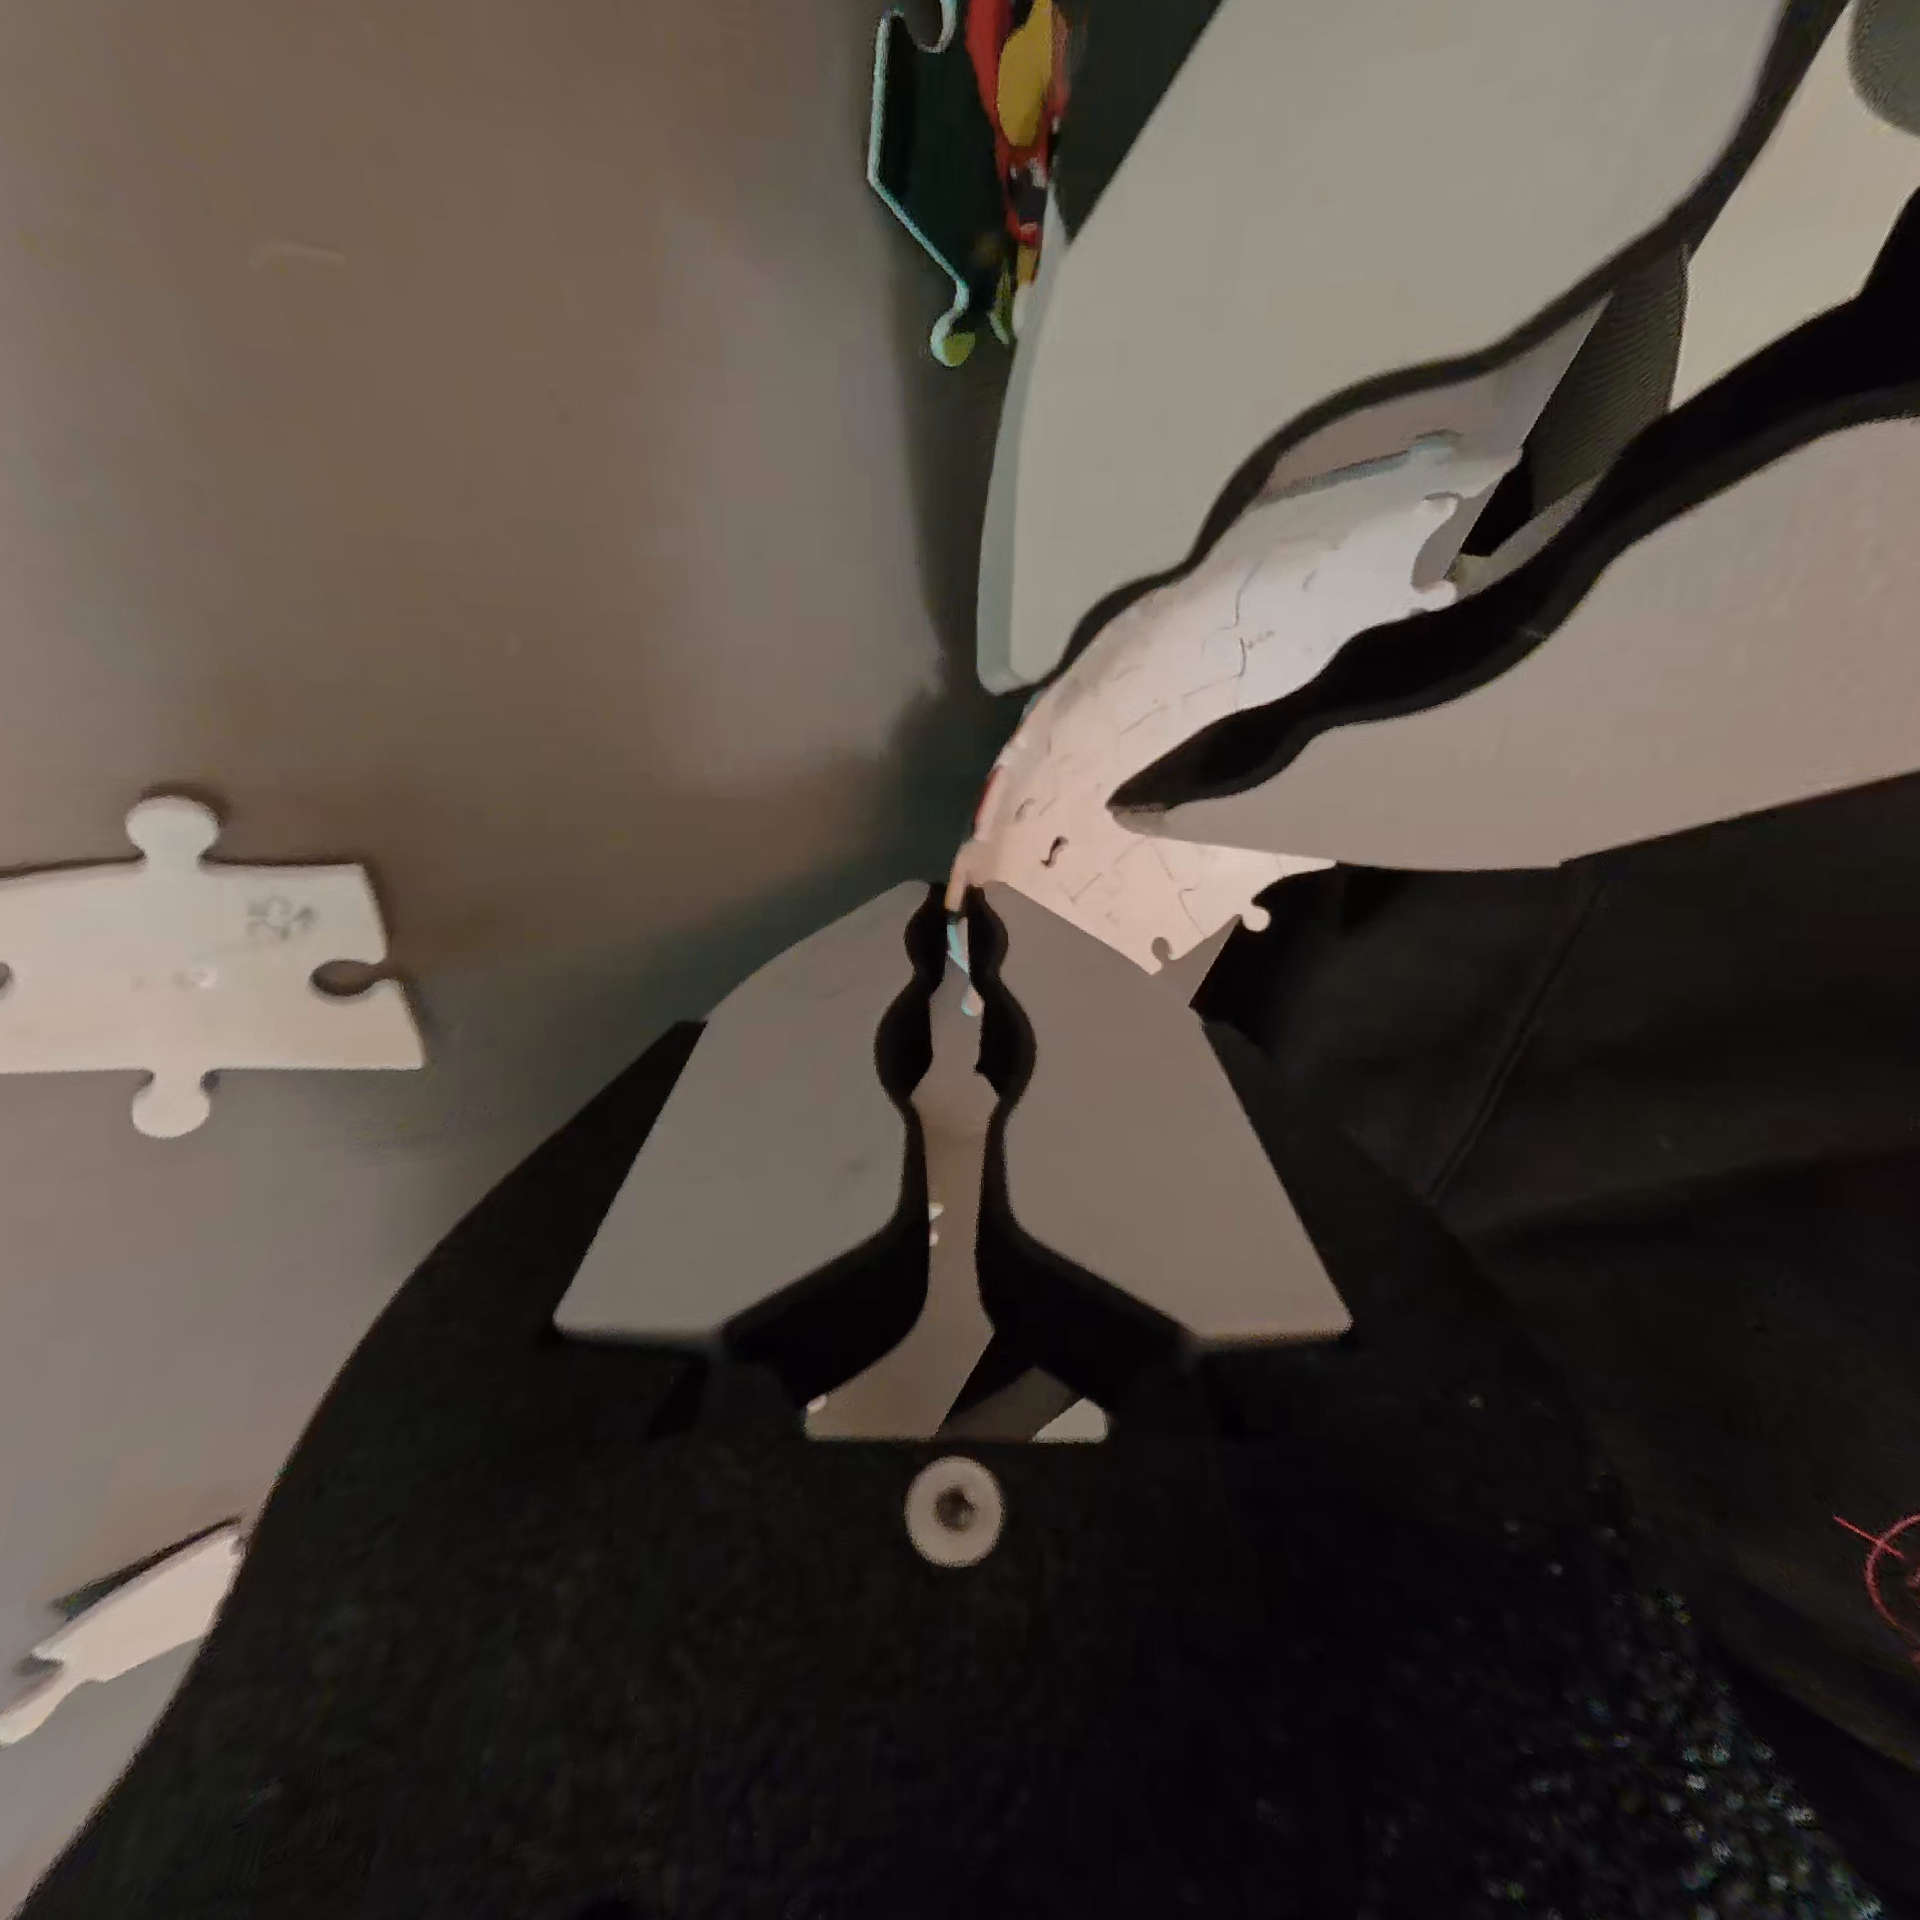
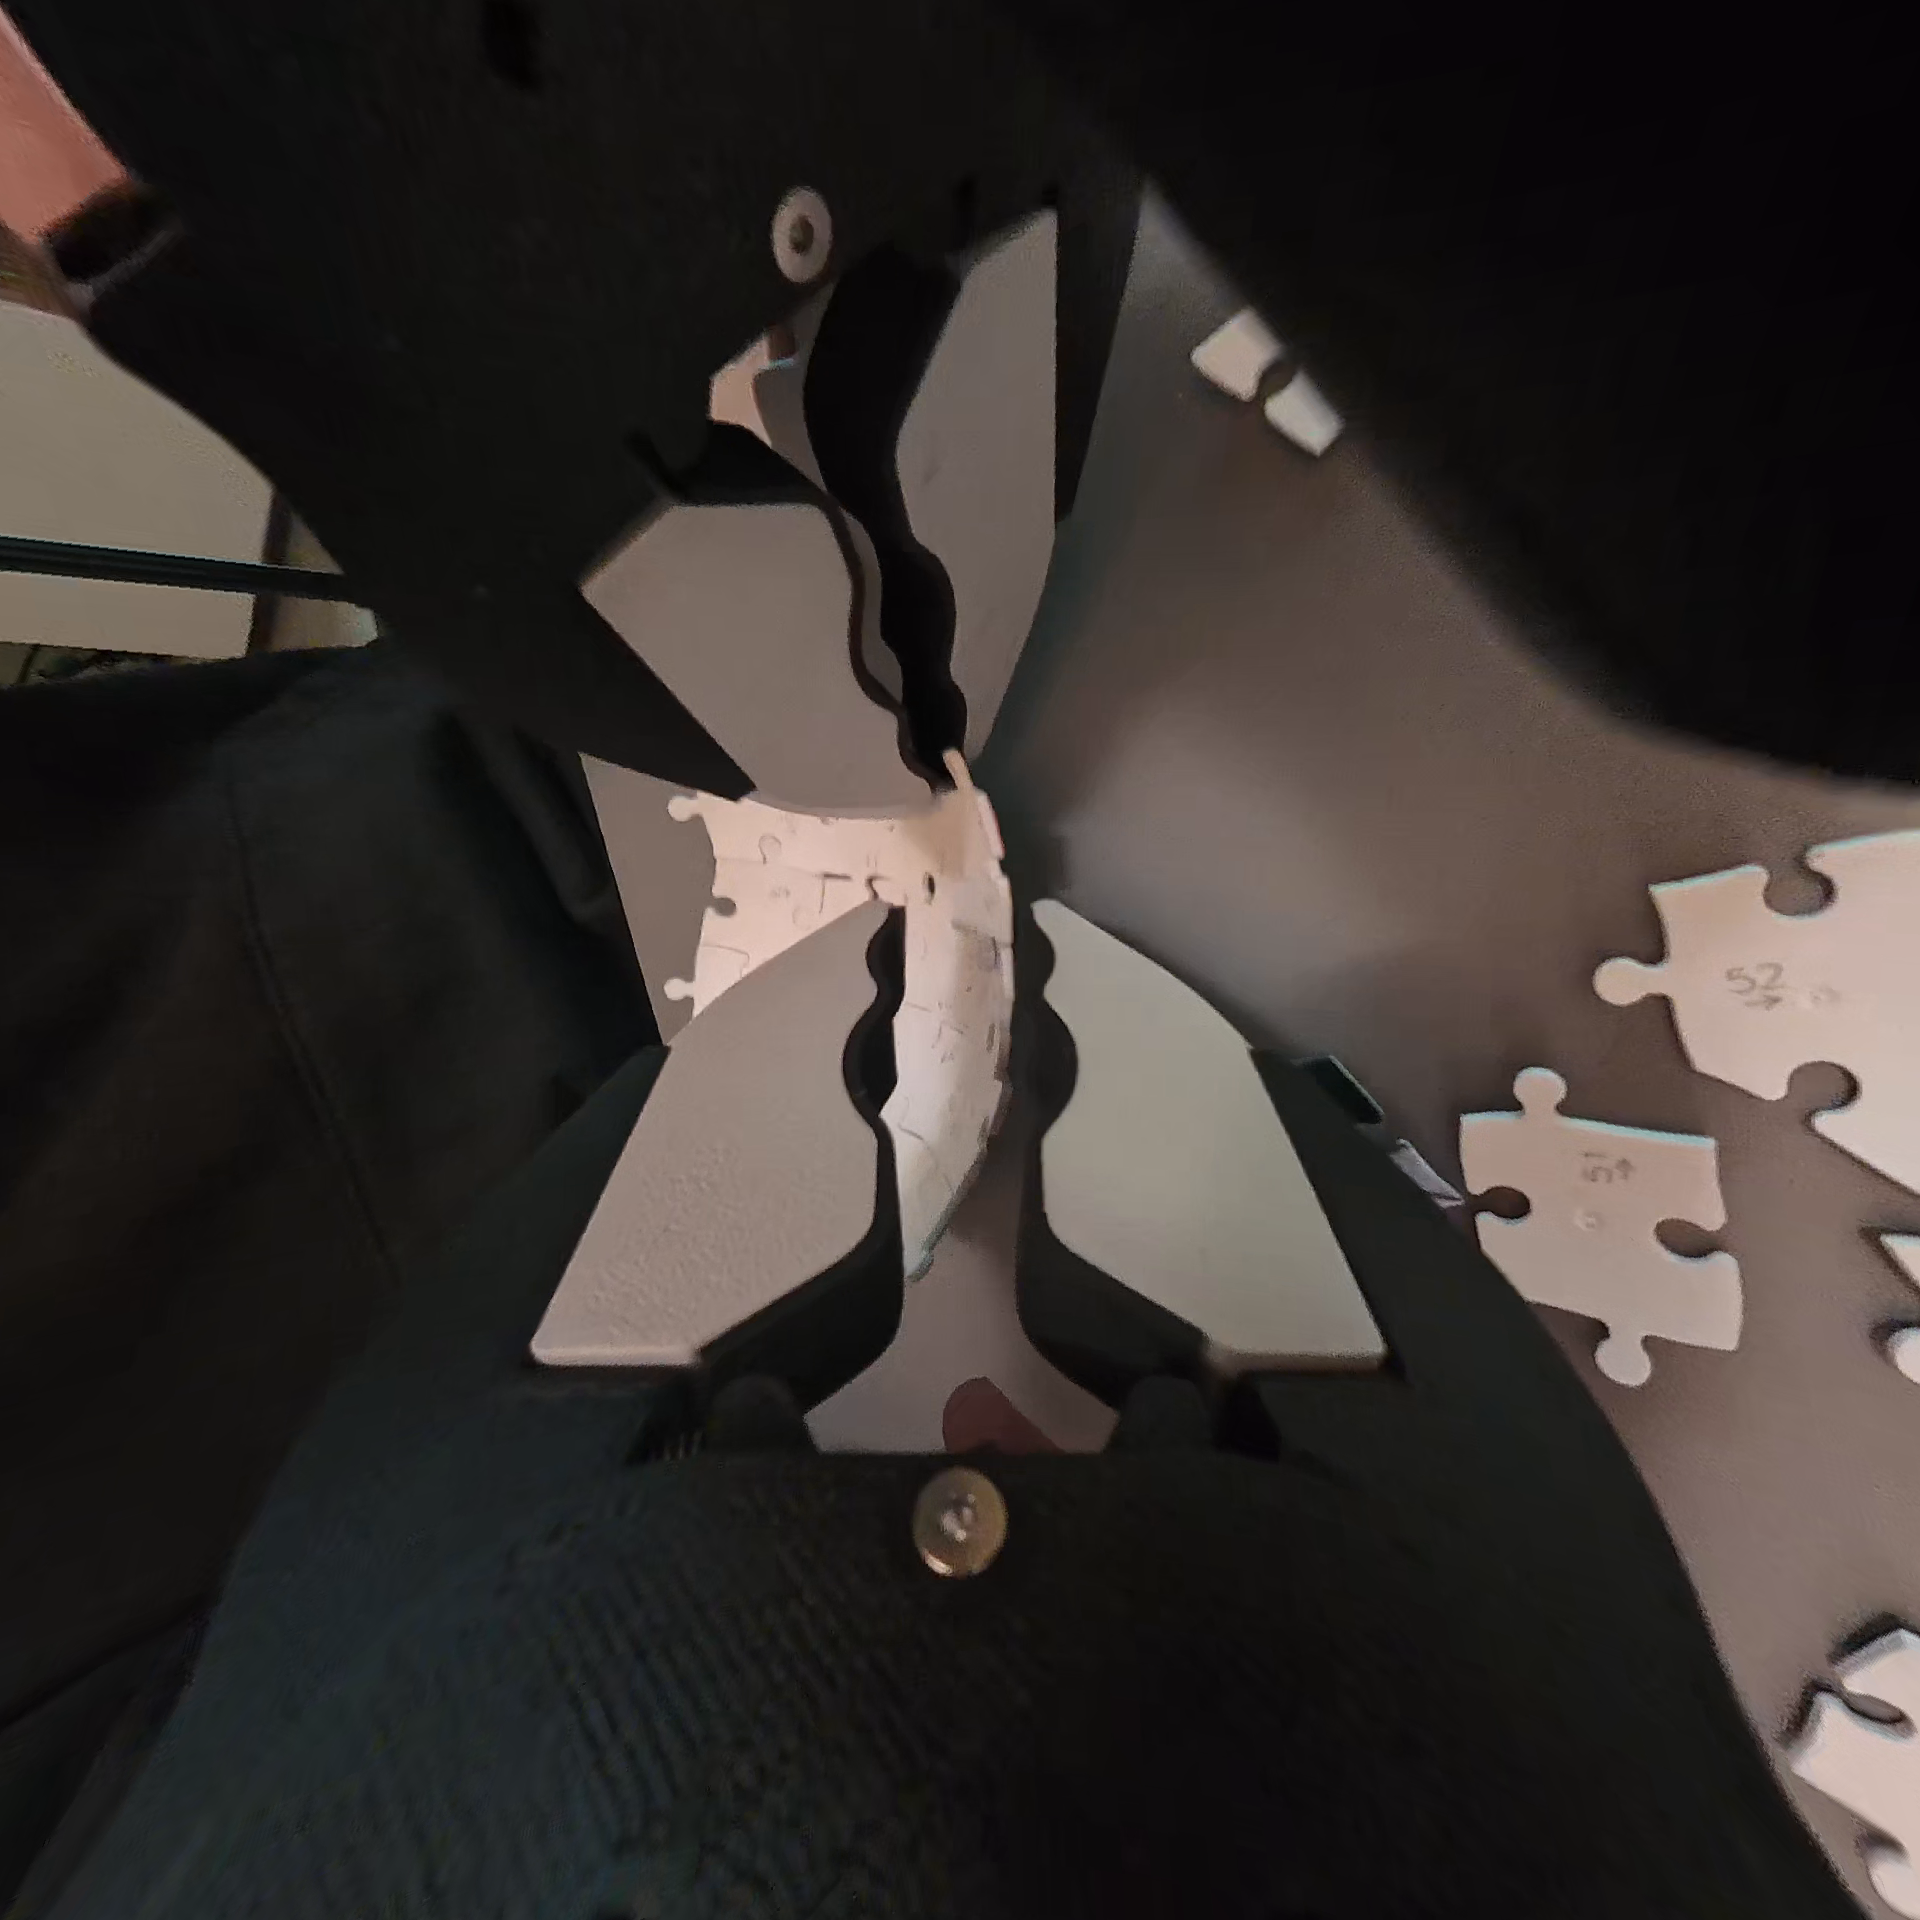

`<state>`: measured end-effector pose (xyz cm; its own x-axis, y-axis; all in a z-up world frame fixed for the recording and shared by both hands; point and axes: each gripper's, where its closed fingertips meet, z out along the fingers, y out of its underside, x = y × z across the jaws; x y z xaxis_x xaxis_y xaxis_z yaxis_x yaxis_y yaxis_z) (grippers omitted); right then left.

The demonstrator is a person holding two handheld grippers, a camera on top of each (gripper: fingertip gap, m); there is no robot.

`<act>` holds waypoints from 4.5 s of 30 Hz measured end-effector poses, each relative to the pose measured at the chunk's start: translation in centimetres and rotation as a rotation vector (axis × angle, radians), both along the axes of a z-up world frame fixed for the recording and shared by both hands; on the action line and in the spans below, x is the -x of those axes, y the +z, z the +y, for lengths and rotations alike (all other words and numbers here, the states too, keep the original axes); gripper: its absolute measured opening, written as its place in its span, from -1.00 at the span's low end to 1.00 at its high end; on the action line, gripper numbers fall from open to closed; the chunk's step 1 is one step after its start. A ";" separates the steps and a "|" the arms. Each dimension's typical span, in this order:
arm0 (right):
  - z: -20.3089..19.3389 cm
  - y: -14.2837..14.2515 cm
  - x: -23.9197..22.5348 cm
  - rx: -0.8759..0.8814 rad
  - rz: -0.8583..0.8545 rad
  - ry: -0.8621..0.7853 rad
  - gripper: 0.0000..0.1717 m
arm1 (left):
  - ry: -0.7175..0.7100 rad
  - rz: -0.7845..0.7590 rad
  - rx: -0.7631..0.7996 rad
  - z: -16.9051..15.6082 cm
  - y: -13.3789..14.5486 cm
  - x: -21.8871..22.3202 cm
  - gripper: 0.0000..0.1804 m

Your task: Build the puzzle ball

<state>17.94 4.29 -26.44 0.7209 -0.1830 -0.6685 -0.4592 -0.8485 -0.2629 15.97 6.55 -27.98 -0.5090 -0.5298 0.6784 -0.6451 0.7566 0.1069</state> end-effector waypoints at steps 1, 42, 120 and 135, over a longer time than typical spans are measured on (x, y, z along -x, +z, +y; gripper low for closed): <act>0.2 0.1 0.0 -0.013 0.002 -0.003 -0.78 | 0.005 0.002 0.008 -0.1 0.0 0.0 -0.97; -0.7 0.2 1.9 -0.108 -0.062 -0.004 -0.97 | 0.257 -0.033 0.064 0.2 0.9 3.1 -0.57; -0.6 0.4 1.8 -0.162 -0.137 -0.032 -0.95 | 0.344 -0.025 0.127 -1.0 0.2 4.2 -0.96; -2.7 0.2 2.1 -0.052 -0.134 -0.021 -0.73 | 0.324 -0.028 0.115 -1.2 0.3 4.1 -0.96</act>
